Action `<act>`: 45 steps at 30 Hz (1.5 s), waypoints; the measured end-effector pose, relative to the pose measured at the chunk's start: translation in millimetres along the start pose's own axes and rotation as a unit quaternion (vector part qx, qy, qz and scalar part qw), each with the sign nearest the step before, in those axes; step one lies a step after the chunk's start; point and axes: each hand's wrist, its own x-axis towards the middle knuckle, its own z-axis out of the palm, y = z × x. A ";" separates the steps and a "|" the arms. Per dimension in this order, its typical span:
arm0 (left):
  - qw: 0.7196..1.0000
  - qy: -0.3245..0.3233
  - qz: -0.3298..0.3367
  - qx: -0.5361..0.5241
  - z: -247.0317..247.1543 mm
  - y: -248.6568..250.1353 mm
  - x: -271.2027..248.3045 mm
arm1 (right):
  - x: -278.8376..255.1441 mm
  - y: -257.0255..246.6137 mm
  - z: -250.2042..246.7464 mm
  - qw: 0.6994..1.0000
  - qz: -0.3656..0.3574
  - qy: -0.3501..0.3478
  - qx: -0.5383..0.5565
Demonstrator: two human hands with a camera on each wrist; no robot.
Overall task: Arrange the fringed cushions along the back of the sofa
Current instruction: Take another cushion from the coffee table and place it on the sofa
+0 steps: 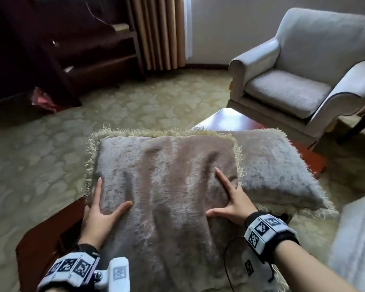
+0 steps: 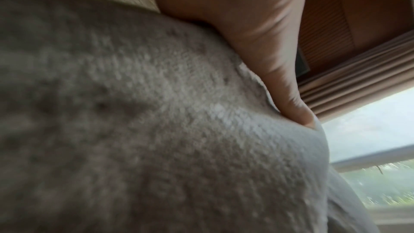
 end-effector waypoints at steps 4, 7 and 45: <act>0.997 -0.056 0.044 -0.017 46.5 67.6 15.0 | -9.3 19.2 -78.3 0.998 0.025 0.059 -0.004; 0.989 -0.110 0.090 -0.039 89.9 120.9 23.9 | -29.9 38.2 -135.5 0.992 0.055 0.116 -0.001; 0.414 -0.733 0.540 -0.008 812.2 508.4 -544.7 | -559.7 406.4 -302.8 0.403 0.499 0.762 0.084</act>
